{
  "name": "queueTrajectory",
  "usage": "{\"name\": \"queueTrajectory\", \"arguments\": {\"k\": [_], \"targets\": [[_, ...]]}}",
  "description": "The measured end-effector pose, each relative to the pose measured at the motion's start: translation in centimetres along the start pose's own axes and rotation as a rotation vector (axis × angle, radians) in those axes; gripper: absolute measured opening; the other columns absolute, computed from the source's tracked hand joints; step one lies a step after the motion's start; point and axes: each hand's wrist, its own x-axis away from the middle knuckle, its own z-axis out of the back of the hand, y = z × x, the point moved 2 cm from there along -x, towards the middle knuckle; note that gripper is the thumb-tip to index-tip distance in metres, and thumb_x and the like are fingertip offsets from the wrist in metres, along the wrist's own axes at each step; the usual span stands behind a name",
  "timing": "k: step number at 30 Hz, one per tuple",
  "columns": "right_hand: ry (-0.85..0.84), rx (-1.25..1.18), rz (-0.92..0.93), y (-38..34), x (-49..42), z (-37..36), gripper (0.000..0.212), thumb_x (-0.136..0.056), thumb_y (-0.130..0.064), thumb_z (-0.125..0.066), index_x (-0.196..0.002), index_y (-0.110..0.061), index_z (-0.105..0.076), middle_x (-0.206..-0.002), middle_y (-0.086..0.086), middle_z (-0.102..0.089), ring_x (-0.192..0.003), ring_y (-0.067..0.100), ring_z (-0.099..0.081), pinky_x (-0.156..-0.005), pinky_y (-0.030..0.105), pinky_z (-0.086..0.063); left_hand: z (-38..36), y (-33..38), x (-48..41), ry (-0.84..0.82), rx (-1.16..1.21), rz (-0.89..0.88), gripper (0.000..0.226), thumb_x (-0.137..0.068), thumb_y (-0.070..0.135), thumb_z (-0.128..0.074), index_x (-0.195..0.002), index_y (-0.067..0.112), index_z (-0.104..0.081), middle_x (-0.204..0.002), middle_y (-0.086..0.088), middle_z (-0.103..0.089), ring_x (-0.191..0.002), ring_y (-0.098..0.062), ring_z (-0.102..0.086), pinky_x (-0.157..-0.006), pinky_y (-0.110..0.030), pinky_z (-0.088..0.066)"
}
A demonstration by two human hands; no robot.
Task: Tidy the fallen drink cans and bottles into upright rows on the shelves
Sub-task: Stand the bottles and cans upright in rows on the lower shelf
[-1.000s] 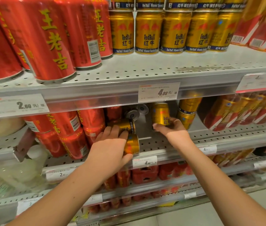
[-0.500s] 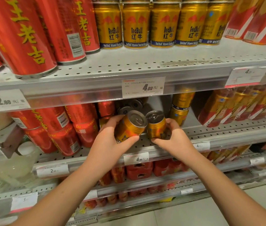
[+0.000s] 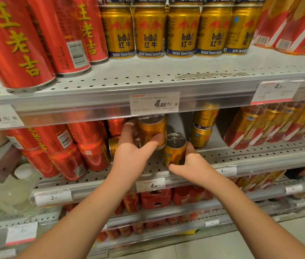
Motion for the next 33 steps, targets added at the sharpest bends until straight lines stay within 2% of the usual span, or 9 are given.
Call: {"name": "queueTrajectory", "arguments": {"k": [4, 9, 13, 16, 19, 22, 25, 29, 33], "targets": [[0.003, -0.043, 0.066, -0.4, 0.1, -0.1, 0.069, -0.063, -0.067, -0.069, -0.119, -0.035, -0.047, -0.116, -0.005, -0.059, -0.103, 0.016, -0.061, -0.092, 0.043, -0.053, -2.0, -0.3, -1.2, -0.04, 0.038, 0.019, 0.05, -0.079, 0.028, -0.087, -0.119, 0.035, -0.058, -0.11, 0.017, -0.073, -0.105, -0.003, -0.068, -0.089, -0.023, -0.054], [0.054, 0.01, 0.078, -0.2, -0.1, -0.3, 0.066, -0.062, -0.073, -0.065, -0.116, -0.037, -0.054, -0.12, -0.004, -0.043, -0.105, 0.017, -0.053, -0.091, 0.035, -0.047, -3.2, -0.3, -1.7, -0.148, -0.002, 0.052, 0.06, -0.082, 0.03, -0.084, -0.134, 0.032, -0.054, -0.119, 0.019, -0.07, -0.112, 0.003, -0.064, -0.098, -0.024, -0.054], [0.047, -0.072, 0.089, 0.1, -0.7, 0.1, 0.059, -0.066, -0.061, -0.075, -0.115, -0.033, -0.059, -0.115, -0.004, -0.056, -0.1, 0.014, -0.059, -0.09, 0.036, -0.051, -3.0, 0.2, -2.2, -0.26, -0.127, 0.05, 0.065, -0.087, 0.037, -0.079, -0.144, 0.03, -0.049, -0.13, 0.019, -0.066, -0.119, 0.003, -0.061, -0.104, -0.027, -0.05], [0.074, -0.219, 0.077, 0.3, -1.2, -0.1, 0.054, -0.072, -0.04, -0.086, -0.114, -0.03, -0.053, -0.106, -0.008, -0.067, -0.1, 0.011, -0.065, -0.095, 0.041, -0.054, -3.0, 0.4, -3.0, -0.229, -0.307, 0.054, 0.068, -0.088, 0.052, -0.072, -0.148, 0.036, -0.044, -0.141, 0.016, -0.058, -0.125, -0.003, -0.055, -0.107, -0.03, -0.045], [0.124, -0.271, 0.073, 0.5, -1.7, -0.4, 0.055, -0.076, -0.028, -0.086, -0.116, -0.029, -0.049, -0.103, -0.008, -0.065, -0.1, 0.01, -0.064, -0.097, 0.041, -0.053, -3.4, 0.1, -3.5, -0.234, -0.382, 0.049, 0.07, -0.088, 0.058, -0.068, -0.148, 0.039, -0.039, -0.143, 0.014, -0.054, -0.125, -0.005, -0.052, -0.106, -0.031, -0.043], [0.186, -0.207, 0.085, 0.6, -1.7, -0.6, 0.047, -0.079, -0.037, -0.081, -0.115, -0.03, -0.051, -0.105, -0.007, -0.065, -0.098, 0.012, -0.063, -0.091, 0.041, -0.054, -3.9, -0.6, -3.8, -0.192, -0.457, 0.058, 0.078, -0.079, 0.057, -0.077, -0.144, 0.039, -0.037, -0.129, 0.016, -0.058, -0.113, -0.005, -0.057, -0.09, -0.021, -0.045], [0.294, -0.051, 0.089, 0.8, -1.3, -0.6, 0.048, -0.082, -0.047, -0.075, -0.118, -0.022, -0.057, -0.115, 0.0, -0.059, -0.101, 0.018, -0.062, -0.085, 0.039, -0.055, -4.4, -1.8, -3.8, -0.144, -0.538, 0.14, 0.06, -0.077, 0.054, -0.08, -0.124, 0.04, -0.046, -0.1, 0.026, -0.061, -0.098, -0.005, -0.064, -0.074, -0.019, -0.048], [0.435, 0.013, 0.111, 1.3, -0.6, 0.1, 0.031, -0.088, -0.041, -0.072, -0.104, -0.02, -0.056, -0.107, 0.0, -0.054, -0.087, 0.02, -0.058, -0.074, 0.031, -0.047, -5.4, -2.7, -4.2, -0.108, -0.541, 0.165, 0.042, -0.08, 0.048, -0.08, -0.112, 0.04, -0.054, -0.096, 0.024, -0.065, -0.098, -0.008, -0.066, -0.086, -0.032, -0.054], [0.387, 0.053, 0.159, 2.2, -0.5, 0.8, 0.009, -0.094, -0.034, -0.064, -0.092, -0.026, -0.061, -0.091, -0.007, -0.053, -0.078, 0.016, -0.054, -0.066, 0.026, -0.037, -6.7, -2.5, -4.3, -0.092, -0.505, 0.149, 0.036, -0.084, 0.046, -0.077, -0.113, 0.037, -0.056, -0.102, 0.023, -0.063, -0.097, -0.005, -0.063, -0.085, -0.028, -0.052]]}}
